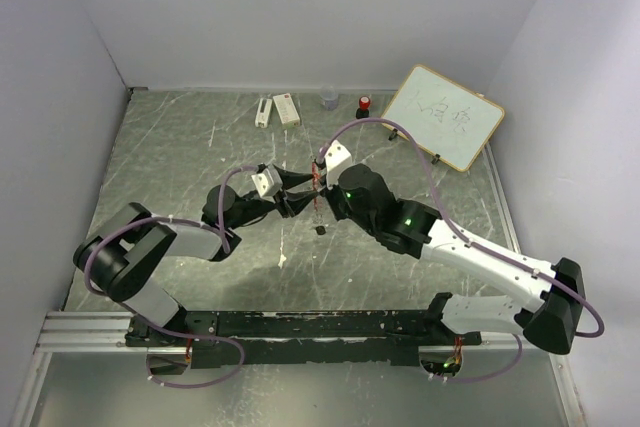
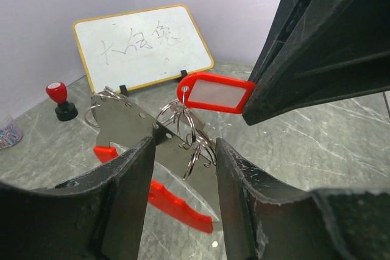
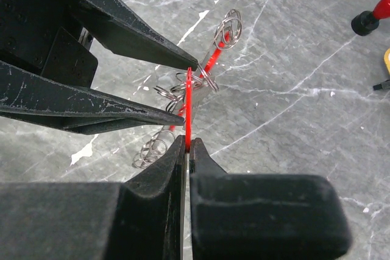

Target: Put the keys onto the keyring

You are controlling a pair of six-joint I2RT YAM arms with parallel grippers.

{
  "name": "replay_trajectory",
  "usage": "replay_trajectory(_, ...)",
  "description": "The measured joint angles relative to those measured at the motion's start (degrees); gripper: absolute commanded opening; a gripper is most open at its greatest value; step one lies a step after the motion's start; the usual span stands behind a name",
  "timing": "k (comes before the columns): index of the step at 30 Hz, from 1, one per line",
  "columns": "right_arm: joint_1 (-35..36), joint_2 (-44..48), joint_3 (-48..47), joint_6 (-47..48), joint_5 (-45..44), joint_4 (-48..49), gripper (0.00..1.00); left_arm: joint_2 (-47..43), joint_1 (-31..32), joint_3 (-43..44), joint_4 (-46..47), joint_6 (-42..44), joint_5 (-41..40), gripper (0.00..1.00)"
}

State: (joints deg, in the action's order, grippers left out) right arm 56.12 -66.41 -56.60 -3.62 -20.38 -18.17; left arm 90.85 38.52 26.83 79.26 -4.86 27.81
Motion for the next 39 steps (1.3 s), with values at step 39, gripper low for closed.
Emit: replay_trajectory(39, 0.37, 1.05, 0.04, -0.24, 1.51, -0.22, 0.0, -2.49, 0.09, 0.02, -2.51, 1.05, -1.81, 0.26)
